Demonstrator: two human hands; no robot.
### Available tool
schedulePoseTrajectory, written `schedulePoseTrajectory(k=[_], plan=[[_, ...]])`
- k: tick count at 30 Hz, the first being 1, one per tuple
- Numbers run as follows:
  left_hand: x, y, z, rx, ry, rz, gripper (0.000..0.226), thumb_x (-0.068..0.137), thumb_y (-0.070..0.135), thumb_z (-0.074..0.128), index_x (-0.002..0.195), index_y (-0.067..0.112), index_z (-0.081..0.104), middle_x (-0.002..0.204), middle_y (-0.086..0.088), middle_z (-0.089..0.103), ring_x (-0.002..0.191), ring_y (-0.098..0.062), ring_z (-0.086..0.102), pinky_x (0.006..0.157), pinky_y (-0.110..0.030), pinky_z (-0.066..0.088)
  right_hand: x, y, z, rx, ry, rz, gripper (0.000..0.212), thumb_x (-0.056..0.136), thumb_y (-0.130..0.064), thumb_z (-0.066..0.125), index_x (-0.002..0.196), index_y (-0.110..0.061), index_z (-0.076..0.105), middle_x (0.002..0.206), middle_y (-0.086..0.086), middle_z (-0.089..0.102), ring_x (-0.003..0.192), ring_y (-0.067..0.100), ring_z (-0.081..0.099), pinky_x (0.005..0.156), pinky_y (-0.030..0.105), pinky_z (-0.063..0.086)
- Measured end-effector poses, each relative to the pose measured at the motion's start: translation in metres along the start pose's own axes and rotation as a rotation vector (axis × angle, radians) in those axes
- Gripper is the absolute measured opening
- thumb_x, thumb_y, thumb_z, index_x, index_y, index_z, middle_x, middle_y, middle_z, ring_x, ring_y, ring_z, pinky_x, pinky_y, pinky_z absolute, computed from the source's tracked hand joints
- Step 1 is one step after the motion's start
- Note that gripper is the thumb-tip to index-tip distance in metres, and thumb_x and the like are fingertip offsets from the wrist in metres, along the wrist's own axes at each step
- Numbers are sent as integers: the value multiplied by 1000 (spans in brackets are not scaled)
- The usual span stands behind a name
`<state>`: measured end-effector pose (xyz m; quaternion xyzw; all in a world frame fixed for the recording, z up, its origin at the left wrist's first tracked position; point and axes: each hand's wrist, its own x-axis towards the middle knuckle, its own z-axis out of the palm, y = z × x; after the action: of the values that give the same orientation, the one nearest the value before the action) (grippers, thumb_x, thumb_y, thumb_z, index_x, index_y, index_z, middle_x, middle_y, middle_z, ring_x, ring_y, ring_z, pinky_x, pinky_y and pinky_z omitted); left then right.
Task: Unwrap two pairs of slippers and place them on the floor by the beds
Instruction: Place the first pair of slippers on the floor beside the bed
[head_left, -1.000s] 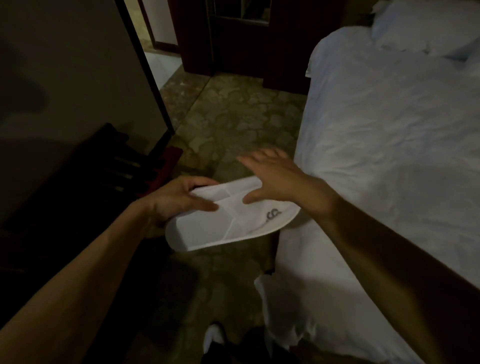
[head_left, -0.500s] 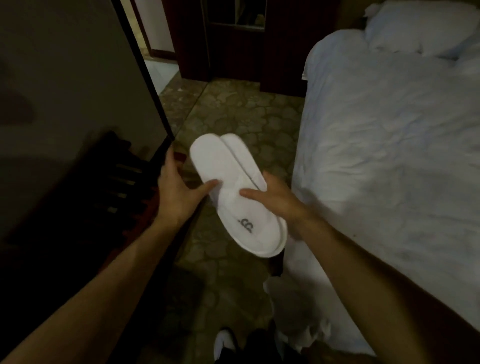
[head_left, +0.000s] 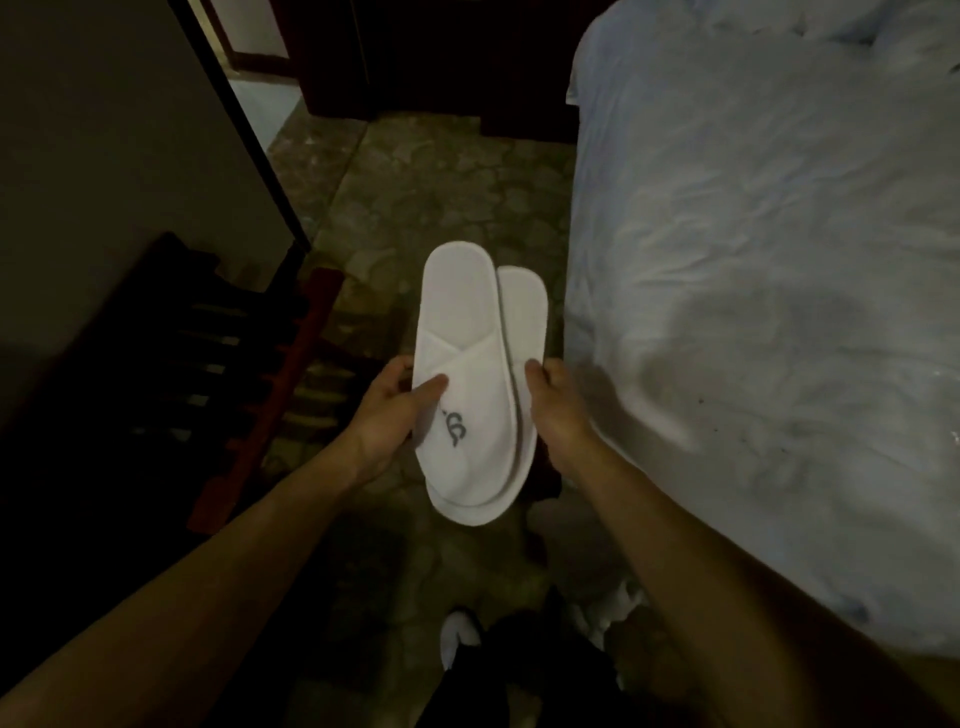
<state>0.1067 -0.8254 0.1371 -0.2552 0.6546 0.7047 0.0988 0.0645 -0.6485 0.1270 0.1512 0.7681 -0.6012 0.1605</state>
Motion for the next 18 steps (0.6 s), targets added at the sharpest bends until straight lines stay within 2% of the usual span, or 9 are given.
schedulePoseTrajectory(k=[1,3,8,11,14,16,18], plan=[[1,-5,-3,-1,8,12,35,90,21,65,124,16,57,119,-8,66,109,-31,65,89,-48,56,-1,8,-1,-9,41,-5,22,102,-33,37,98,-15,50,86,-2,53,91,21,53,81,33,41],[1,-17,-6,-2,49,16,29,93,19,60,122,18,59,118,-7,67,108,-30,65,86,-45,56,-2,25,-5,-23,106,-10,20,102,-31,38,98,-15,50,92,1,55,90,19,53,83,34,43],[-4,-47,-3,44,80,-1,23,94,26,57,117,28,58,111,2,67,98,-19,66,73,-33,56,5,60,-17,-14,205,90,31,103,-33,36,118,-11,53,115,11,58,108,28,57,98,44,47],[-3,-64,-7,47,114,-24,25,94,26,57,119,28,59,113,1,68,102,-21,66,81,-39,57,8,78,-19,-15,250,145,31,103,-32,36,116,-11,54,120,15,59,106,30,58,98,45,48],[-4,-77,-12,59,147,-64,24,94,23,57,118,28,60,115,-2,67,106,-26,64,91,-48,54,6,95,-19,-57,235,152,32,103,-31,37,117,-10,55,121,15,59,108,30,57,94,39,47],[-5,-83,-14,62,145,-60,29,95,22,56,123,24,59,121,-5,66,109,-27,63,94,-49,52,3,102,-21,-83,213,143,33,103,-31,36,122,-11,55,121,13,59,110,28,57,89,34,44],[-6,-88,-13,60,145,-49,30,96,20,55,125,22,59,122,-6,65,110,-28,62,94,-47,52,1,105,-21,-125,181,107,34,102,-31,37,123,-12,55,121,11,60,110,27,57,90,35,46]])
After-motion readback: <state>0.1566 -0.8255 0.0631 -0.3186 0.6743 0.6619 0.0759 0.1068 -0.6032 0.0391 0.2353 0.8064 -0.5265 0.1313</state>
